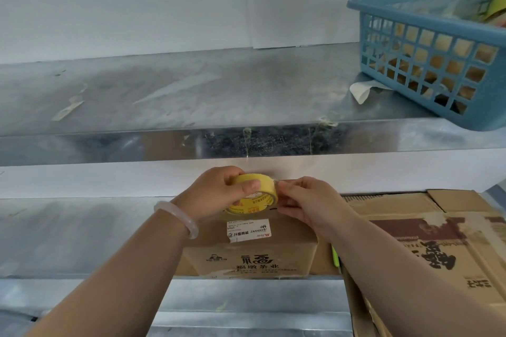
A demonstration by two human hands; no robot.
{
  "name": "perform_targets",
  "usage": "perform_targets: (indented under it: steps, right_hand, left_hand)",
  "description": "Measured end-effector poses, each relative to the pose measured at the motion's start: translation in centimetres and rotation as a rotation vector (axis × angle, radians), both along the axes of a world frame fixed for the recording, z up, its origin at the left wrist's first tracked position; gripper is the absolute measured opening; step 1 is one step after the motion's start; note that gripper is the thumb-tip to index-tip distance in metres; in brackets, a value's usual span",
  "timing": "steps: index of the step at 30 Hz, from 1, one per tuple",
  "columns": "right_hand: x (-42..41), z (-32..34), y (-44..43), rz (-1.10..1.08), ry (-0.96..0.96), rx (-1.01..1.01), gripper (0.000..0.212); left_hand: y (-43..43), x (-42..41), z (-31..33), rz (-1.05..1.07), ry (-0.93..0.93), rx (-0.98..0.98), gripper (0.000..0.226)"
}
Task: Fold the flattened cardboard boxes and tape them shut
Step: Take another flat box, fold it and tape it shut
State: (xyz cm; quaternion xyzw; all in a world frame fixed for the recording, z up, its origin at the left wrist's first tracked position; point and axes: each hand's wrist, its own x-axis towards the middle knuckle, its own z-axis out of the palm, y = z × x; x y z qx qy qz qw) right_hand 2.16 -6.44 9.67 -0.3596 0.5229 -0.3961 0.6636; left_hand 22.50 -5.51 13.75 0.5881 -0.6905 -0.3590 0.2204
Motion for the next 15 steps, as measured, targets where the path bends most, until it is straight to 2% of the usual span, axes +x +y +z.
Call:
perform_targets:
  steps: [2, 4, 8, 15]
  right_hand:
    - [0.0, -0.4, -0.2, -0.017, 0.051, -0.036, 0.018]
    - [-0.2, -0.6, -0.3, -0.025, 0.071, -0.057, 0.017]
    - [-0.4, -0.9, -0.1, -0.034, 0.129, -0.100, 0.014]
    - [-2.2, -0.3, 0.1, -0.111, 0.087, -0.100, 0.014]
  left_hand:
    - [0.7, 1.0, -0.8, 0.008, 0.203, 0.087, 0.044]
    - [1.5, 1.6, -1.2, 0.012, 0.389, 0.163, 0.040]
    - [1.4, 1.4, -0.9, 0.023, 0.263, -0.044, 0.025]
    - [0.2, 0.3, -0.5, 0.088, 0.060, -0.122, 0.002]
